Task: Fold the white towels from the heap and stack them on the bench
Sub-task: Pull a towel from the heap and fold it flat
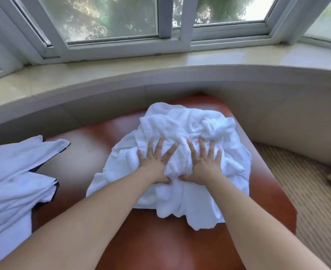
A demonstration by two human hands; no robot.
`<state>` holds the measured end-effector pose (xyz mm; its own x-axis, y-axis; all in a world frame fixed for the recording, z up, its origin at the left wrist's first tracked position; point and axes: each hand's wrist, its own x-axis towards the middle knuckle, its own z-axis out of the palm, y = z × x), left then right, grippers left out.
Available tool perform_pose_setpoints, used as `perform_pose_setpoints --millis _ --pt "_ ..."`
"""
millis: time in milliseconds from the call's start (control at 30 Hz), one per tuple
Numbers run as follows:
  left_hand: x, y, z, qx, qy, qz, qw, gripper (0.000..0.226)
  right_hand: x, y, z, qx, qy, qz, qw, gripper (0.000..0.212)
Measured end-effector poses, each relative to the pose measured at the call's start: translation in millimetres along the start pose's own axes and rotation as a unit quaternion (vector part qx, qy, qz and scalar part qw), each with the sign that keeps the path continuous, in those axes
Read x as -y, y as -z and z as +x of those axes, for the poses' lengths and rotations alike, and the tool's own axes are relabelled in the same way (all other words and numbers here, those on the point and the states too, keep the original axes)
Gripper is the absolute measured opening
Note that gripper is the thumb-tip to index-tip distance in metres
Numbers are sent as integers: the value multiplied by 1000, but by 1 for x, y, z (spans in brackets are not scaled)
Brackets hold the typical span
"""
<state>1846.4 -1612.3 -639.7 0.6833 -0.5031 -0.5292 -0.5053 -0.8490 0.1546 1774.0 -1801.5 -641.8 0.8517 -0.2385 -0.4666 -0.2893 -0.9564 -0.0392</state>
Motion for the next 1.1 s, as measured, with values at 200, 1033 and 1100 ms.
perform_pose_setpoints --millis 200,1033,1100 --pt "1 -3 6 3 5 0 1000 140 3 -3 6 -3 -5 -16 1000 136" --pt "156 37 -223 -44 123 -50 990 116 214 70 -135 -39 134 -71 988 106" --pt "190 30 -252 -64 145 -50 986 115 259 69 -143 -36 165 -78 983 105"
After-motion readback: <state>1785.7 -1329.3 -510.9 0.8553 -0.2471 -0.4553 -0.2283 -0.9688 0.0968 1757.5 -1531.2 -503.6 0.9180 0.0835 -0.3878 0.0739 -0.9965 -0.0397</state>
